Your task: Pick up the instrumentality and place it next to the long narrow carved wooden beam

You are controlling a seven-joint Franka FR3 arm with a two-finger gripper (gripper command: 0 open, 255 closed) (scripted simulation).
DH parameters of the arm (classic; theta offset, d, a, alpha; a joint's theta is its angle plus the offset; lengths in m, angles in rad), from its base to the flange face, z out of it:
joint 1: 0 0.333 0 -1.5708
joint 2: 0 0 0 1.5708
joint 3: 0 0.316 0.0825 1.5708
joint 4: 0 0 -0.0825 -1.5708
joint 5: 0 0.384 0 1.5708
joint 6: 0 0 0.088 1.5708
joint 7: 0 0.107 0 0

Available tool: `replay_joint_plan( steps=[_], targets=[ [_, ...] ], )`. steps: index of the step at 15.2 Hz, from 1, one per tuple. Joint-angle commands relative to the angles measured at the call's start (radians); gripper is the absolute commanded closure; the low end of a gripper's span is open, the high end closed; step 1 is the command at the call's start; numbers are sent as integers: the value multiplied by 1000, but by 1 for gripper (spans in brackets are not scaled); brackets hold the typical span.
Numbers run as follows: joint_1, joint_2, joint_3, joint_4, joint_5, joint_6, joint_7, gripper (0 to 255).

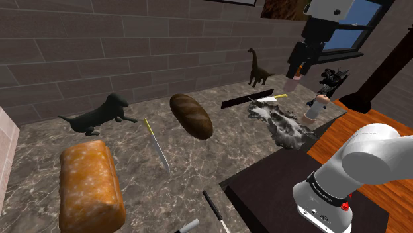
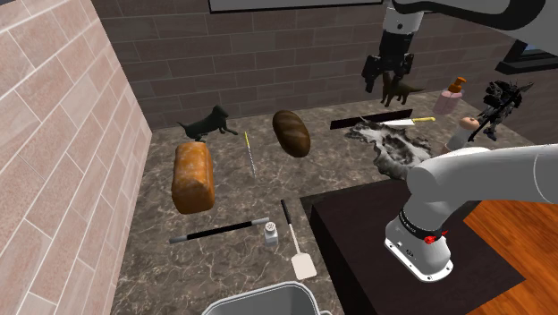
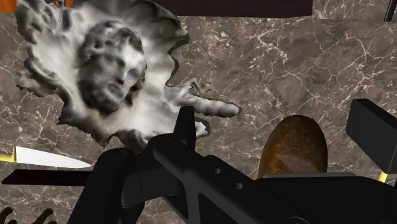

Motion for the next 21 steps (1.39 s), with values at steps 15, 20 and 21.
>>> replay_joint_plan(
  steps=[15,20,21],
  targets=[
    [48,317,203,-57,140,391,189,0],
    [58,481,271,-14,150,523,260,0],
    [60,516,283,-1,148,547,275,0]
  ],
)
